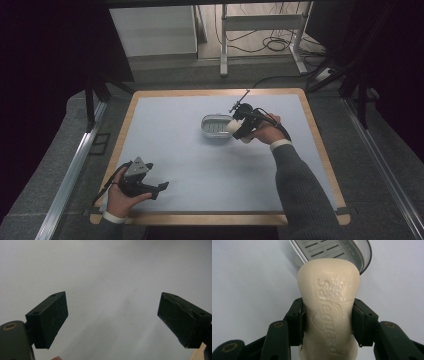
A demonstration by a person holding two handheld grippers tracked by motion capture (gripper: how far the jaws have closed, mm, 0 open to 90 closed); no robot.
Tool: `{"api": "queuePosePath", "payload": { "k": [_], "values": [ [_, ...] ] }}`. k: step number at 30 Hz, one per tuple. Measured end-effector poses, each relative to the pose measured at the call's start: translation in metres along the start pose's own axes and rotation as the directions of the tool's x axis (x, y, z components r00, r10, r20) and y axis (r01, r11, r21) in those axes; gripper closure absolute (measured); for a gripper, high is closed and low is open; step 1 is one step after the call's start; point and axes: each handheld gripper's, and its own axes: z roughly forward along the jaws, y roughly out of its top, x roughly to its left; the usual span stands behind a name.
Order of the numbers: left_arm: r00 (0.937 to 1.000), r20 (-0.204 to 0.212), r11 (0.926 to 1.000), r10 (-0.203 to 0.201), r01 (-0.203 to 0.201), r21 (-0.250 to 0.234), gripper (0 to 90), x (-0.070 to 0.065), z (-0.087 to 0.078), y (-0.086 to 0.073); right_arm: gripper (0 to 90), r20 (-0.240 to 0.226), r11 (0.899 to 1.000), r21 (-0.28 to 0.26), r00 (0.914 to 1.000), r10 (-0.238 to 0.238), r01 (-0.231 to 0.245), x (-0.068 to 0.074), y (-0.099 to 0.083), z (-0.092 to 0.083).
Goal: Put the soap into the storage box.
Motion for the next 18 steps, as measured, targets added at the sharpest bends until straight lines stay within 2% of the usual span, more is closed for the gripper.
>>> {"api": "queuePosePath", "payload": {
  "k": [12,18],
  "values": [
    [1.0,-0.002,1.0,0.003,-0.003,0.004,10.0,0.0,0.001,0.0,49.8,0.014,1.0,0.021,0.9998,-0.017,0.016,-0.008,0.013,0.007],
    [1.0,0.0,1.0,0.0,0.0,0.001,10.0,0.0,0.001,0.0,49.8,0.002,1.0,0.014,0.9997,-0.024,0.024,-0.011,0.018,0.011]
  ]
}}
